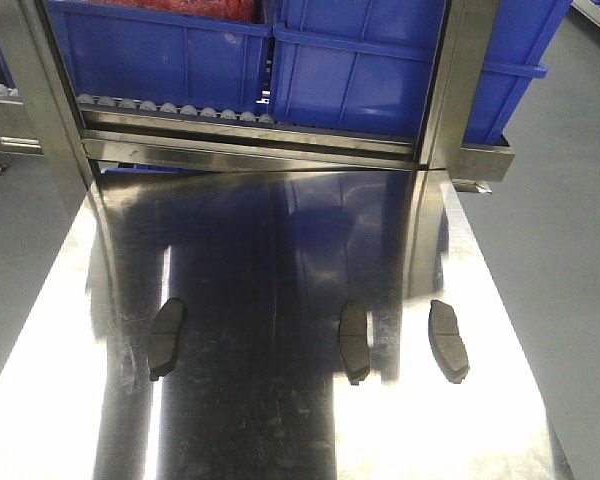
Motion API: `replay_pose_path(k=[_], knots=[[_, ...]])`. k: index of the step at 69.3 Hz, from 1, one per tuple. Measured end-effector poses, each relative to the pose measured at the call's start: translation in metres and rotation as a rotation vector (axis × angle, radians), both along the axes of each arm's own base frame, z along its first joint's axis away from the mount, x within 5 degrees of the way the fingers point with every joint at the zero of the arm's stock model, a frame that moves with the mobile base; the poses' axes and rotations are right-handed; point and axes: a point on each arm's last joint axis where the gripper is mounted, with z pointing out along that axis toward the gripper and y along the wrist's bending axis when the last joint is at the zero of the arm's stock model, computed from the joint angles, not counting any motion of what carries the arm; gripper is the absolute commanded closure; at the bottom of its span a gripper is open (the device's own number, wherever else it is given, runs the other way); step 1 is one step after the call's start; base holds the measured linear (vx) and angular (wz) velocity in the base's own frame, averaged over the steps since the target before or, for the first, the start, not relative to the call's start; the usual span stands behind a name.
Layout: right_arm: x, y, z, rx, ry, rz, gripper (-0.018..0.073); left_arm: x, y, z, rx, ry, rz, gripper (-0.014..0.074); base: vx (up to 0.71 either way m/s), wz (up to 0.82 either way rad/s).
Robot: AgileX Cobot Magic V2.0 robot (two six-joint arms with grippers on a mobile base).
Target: Move and align brake pads A on conveyor
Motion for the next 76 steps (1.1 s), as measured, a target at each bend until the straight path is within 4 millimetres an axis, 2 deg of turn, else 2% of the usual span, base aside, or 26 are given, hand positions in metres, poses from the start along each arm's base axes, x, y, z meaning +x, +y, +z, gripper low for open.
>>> replay_pose_path(k=[13, 27, 38, 76], knots=[[0.0, 0.0, 0.0, 0.0, 0.0, 0.0, 0.0569, -0.051, 0.003, 0.004, -0.018, -0.185, 0.002, 0.0603, 0.0, 0.0], [0.0, 0.0, 0.0, 0.0, 0.0, 0.0, 0.0569, -0.078, 0.005, -0.002, -0.024, -0.275, 0.001, 0.0603, 0.0, 0.0], [0.0, 0.0, 0.0, 0.0, 0.0, 0.0, 0.0569, -0.084, 0.006, 0.0, -0.025, -0.306, 0.001, 0.0603, 0.0, 0.0], [0.0, 0.0, 0.0, 0.0, 0.0, 0.0, 0.0569, -0.084, 0.006, 0.0, -0.025, -0.304, 0.0, 0.0603, 0.0, 0.0]])
